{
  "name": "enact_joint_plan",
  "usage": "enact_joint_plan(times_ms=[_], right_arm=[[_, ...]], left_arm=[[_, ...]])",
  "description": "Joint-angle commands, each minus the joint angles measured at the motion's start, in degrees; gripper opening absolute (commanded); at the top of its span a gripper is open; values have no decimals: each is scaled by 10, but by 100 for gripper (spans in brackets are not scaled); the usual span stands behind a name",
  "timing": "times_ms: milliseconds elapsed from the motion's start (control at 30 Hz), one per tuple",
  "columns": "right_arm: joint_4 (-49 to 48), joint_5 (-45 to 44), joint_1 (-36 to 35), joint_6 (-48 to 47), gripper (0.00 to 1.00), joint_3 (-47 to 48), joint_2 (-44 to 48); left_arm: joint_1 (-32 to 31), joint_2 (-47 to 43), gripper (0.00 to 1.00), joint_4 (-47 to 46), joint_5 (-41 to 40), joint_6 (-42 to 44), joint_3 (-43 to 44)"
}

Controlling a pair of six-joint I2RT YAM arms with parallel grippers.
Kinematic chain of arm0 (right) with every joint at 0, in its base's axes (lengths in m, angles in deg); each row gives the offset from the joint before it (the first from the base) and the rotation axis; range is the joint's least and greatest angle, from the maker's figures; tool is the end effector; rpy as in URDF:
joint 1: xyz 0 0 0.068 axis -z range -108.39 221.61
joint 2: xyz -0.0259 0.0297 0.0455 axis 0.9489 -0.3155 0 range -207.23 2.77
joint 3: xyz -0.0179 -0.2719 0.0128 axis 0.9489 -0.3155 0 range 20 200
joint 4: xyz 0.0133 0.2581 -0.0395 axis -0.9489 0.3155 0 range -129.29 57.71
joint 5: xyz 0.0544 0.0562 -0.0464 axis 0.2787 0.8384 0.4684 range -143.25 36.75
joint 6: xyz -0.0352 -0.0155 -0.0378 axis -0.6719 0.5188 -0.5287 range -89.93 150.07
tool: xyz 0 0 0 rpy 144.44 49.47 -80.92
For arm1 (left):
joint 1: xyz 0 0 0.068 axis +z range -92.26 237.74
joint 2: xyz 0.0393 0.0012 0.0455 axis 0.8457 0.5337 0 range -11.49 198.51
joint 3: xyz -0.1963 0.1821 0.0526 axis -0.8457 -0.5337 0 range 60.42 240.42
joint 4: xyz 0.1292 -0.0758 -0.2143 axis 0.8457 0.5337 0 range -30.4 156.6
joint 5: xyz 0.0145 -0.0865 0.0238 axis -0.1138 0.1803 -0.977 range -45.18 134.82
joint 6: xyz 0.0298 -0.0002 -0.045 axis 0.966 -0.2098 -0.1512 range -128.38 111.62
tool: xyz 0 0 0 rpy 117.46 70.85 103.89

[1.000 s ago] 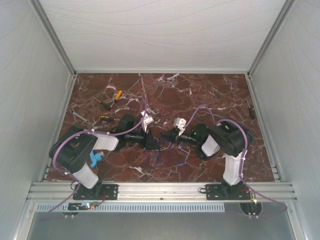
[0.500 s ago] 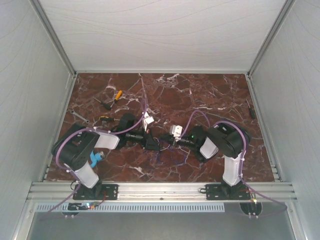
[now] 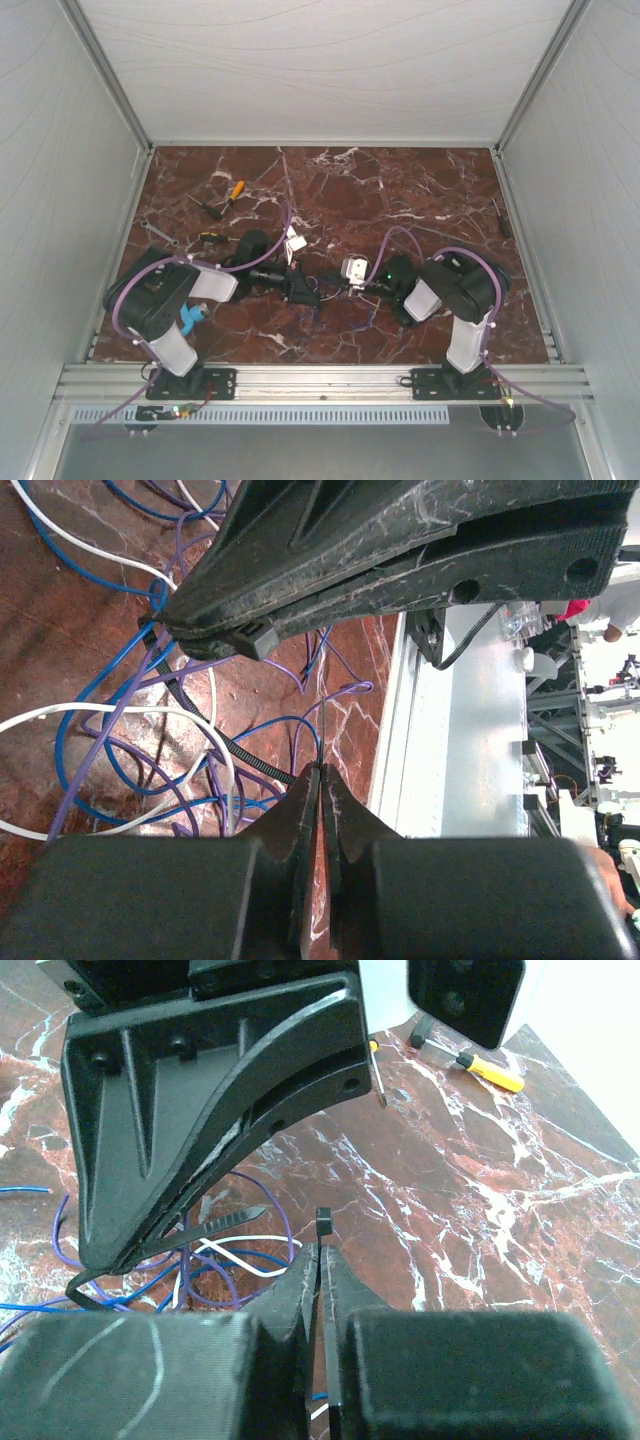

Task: Zip-tie the wires
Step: Tie the cable at the center of the board.

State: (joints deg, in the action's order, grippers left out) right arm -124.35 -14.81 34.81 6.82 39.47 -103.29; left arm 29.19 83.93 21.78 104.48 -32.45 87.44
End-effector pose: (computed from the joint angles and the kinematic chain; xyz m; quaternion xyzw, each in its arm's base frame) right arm 0.2024 0.1791 0.1235 -0.5373 0.4709 0.3119 0.6263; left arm 0.2224 -0.1561 0.1238 0.2758 0.7432 -0.5779 0.1939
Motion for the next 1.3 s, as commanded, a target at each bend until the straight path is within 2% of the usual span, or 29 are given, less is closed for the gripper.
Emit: enact_joint_plan(times_ms=[0,1267], right_arm=[[-82,13,-5,-40,0,-9,19],[-81,29,-14,-48,0,-25,23]], left_arm=[[2,-1,0,-31,17,-1,3],[3,2,0,-20,27,11,12]])
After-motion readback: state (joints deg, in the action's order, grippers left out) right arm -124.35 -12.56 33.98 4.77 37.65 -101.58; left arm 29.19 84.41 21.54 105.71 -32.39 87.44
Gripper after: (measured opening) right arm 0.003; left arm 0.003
